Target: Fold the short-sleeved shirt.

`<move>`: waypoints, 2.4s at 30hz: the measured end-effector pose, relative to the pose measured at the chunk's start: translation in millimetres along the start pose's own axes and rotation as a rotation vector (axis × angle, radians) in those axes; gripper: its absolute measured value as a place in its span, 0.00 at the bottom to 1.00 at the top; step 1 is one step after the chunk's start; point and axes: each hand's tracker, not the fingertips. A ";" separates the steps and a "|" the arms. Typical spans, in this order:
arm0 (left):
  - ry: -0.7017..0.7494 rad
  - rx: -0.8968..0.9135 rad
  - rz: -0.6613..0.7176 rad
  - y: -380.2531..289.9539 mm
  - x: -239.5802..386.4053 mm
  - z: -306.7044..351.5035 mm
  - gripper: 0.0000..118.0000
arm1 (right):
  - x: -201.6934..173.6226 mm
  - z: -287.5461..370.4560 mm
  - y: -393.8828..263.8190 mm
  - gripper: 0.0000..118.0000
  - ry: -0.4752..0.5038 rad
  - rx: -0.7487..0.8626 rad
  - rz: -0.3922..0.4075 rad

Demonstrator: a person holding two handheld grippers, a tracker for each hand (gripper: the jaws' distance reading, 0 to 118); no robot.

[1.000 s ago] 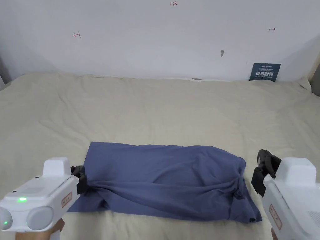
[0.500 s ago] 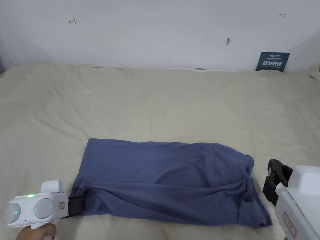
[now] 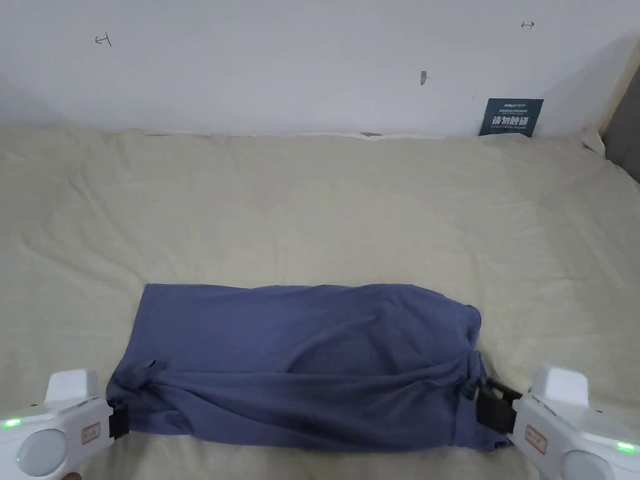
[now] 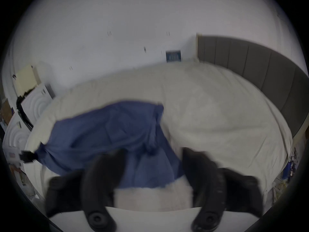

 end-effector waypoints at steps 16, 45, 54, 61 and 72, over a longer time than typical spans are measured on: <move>0.003 -0.021 0.010 -12.2 -13.9 15.8 0.04 | -4.6 0.2 -18.1 0.12 0.033 -0.073 -0.046; 0.018 0.062 0.094 -63.1 -16.8 101.8 0.93 | 0.5 114.3 -32.0 0.87 0.046 0.091 0.028; -0.021 0.602 0.049 5.5 55.1 207.9 0.92 | -39.6 196.3 34.8 0.87 0.011 0.615 0.149; -0.002 0.743 -0.016 4.5 86.6 212.6 0.63 | -51.0 205.8 33.8 0.63 0.038 0.704 0.157; -0.043 0.656 -0.099 12.0 89.3 183.1 0.00 | -57.9 183.5 34.8 0.01 0.045 0.679 0.195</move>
